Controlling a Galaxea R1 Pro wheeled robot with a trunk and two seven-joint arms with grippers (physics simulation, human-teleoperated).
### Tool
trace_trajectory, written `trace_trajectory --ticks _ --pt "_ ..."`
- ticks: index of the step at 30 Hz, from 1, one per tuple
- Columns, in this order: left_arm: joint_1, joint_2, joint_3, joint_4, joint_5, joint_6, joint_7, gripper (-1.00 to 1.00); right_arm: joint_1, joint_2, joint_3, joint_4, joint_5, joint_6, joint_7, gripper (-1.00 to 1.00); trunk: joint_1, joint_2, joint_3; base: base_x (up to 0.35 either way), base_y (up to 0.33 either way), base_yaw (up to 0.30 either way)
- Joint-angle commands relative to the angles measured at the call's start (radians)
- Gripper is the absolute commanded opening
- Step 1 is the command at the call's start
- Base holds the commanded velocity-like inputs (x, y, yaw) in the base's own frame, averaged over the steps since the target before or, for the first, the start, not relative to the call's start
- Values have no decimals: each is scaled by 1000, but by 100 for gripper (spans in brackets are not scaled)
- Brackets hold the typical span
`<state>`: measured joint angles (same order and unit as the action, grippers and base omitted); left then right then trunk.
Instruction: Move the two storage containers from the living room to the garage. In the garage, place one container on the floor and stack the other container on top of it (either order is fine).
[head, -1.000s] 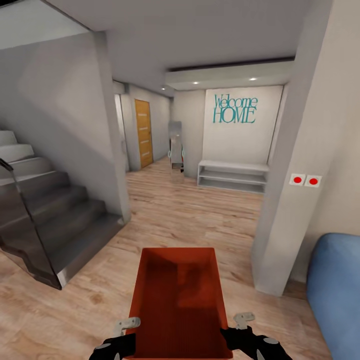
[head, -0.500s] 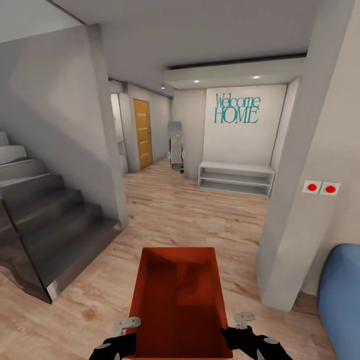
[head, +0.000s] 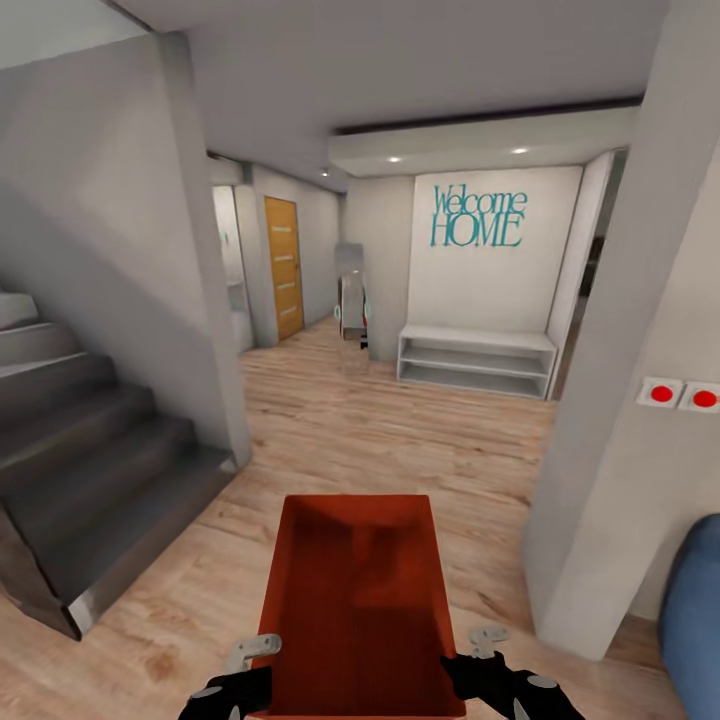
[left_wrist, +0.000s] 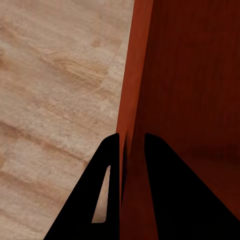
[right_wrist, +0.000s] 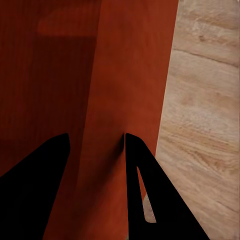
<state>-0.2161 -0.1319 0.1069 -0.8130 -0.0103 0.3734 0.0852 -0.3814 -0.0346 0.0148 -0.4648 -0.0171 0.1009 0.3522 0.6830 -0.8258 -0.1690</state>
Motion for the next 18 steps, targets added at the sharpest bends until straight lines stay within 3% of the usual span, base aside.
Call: trace_trajectory --ticks 1,18 --pt "0 -2 1 -3 -13 -44 7 -100 -1 1 -6 0 -3 7 30 -100 1 -1 -2 330 0 0" --pt "0 -3 1 -3 -13 -44 7 -100 -1 1 -6 0 -3 8 30 -100 1 -1 -2 330 0 0"
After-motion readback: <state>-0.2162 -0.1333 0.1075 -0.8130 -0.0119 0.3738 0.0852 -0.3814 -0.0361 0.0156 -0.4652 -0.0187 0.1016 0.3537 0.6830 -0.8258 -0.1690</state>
